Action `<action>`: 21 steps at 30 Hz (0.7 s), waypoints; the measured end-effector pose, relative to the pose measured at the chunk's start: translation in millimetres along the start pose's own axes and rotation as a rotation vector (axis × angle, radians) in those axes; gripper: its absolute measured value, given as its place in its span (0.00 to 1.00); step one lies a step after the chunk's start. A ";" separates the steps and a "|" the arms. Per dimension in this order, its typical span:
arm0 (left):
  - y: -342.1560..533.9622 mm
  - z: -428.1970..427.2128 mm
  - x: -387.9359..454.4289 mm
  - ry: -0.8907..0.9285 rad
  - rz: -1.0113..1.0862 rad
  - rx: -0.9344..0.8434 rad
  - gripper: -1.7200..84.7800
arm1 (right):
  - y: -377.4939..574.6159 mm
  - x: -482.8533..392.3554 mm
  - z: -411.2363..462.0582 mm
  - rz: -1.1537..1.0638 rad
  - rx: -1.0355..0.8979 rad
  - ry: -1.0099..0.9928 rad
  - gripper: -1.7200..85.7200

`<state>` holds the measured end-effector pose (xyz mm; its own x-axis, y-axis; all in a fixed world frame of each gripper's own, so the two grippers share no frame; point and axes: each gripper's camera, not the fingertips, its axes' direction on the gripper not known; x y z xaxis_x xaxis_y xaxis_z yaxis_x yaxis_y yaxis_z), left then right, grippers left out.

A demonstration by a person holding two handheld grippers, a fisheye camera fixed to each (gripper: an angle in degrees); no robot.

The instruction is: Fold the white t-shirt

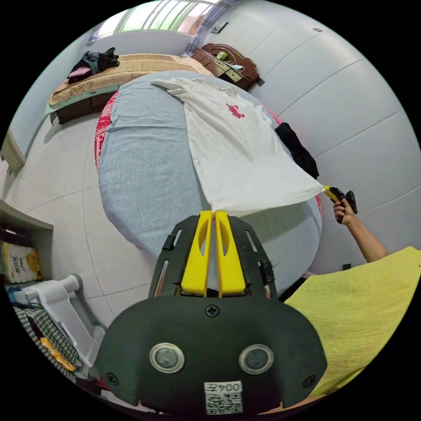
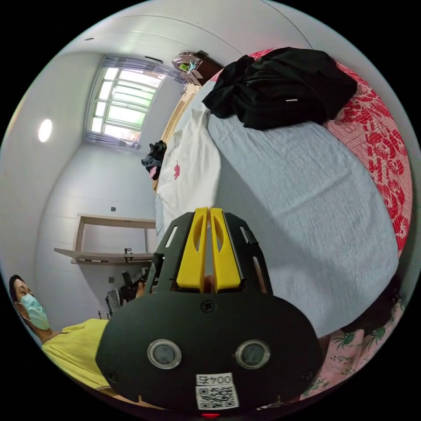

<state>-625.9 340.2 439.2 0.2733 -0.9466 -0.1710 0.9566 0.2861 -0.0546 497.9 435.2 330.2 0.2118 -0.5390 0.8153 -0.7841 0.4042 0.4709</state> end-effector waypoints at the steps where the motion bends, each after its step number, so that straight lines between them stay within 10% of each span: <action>1: 6.5 2.6 3.4 -0.011 0.015 -0.009 0.03 | 11.3 3.8 -7.2 -0.009 -0.009 0.013 0.01; 21: 141.0 26.5 43.6 -0.093 -0.065 -0.038 0.03 | 174.1 105.4 -113.0 -0.062 -0.212 0.049 0.01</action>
<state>-476.5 335.3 450.1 0.2205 -0.9726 -0.0738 0.9687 0.2273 -0.1002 449.6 532.3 536.2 0.2880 -0.5327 0.7958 -0.6297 0.5207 0.5765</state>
